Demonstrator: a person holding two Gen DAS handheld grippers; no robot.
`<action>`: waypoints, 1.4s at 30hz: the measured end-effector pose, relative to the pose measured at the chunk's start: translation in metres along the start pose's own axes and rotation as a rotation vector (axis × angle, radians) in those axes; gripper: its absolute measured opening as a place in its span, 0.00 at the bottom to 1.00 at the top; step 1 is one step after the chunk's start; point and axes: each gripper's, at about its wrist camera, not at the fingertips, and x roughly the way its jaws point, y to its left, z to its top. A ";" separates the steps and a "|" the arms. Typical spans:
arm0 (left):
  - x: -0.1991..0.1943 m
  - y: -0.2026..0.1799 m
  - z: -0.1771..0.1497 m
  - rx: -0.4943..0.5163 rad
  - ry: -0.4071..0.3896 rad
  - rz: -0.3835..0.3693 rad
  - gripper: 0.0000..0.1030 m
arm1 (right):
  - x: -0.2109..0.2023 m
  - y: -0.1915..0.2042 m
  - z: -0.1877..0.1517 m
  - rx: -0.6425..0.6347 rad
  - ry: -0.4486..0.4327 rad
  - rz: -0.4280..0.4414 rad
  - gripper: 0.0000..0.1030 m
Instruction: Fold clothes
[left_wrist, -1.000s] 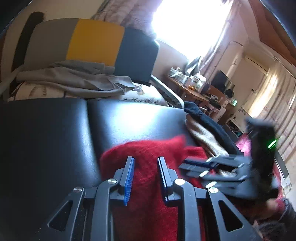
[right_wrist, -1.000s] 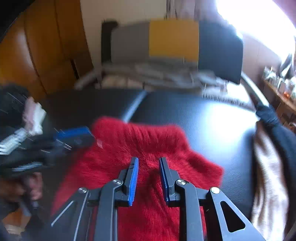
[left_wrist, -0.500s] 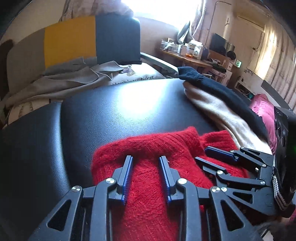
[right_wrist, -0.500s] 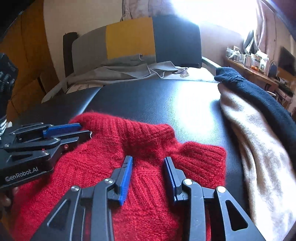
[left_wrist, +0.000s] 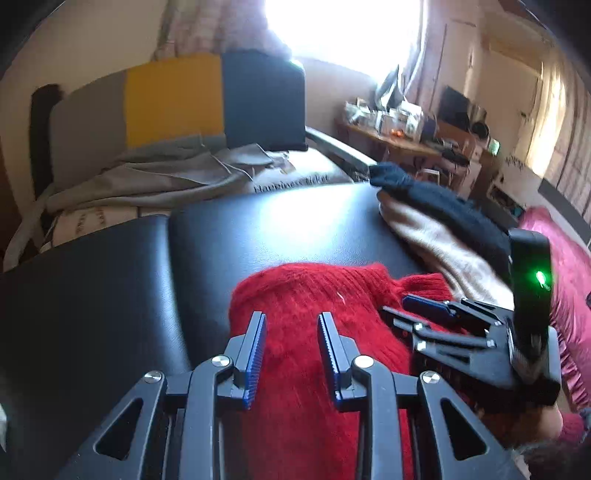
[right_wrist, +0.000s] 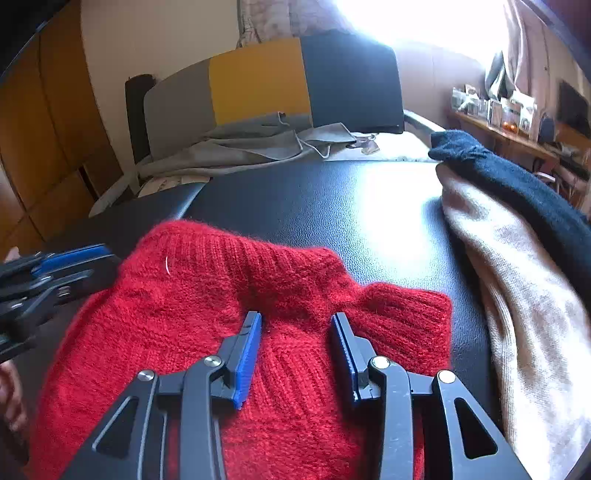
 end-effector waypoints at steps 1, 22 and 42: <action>-0.007 0.000 -0.004 0.001 -0.007 0.003 0.28 | -0.004 -0.001 0.001 0.010 -0.001 0.008 0.41; -0.025 -0.009 -0.136 0.028 0.084 -0.028 0.34 | -0.090 0.023 -0.124 -0.143 0.069 -0.045 0.43; -0.044 0.113 -0.120 -0.466 0.026 -0.379 0.50 | -0.123 -0.045 -0.074 0.227 0.045 0.368 1.00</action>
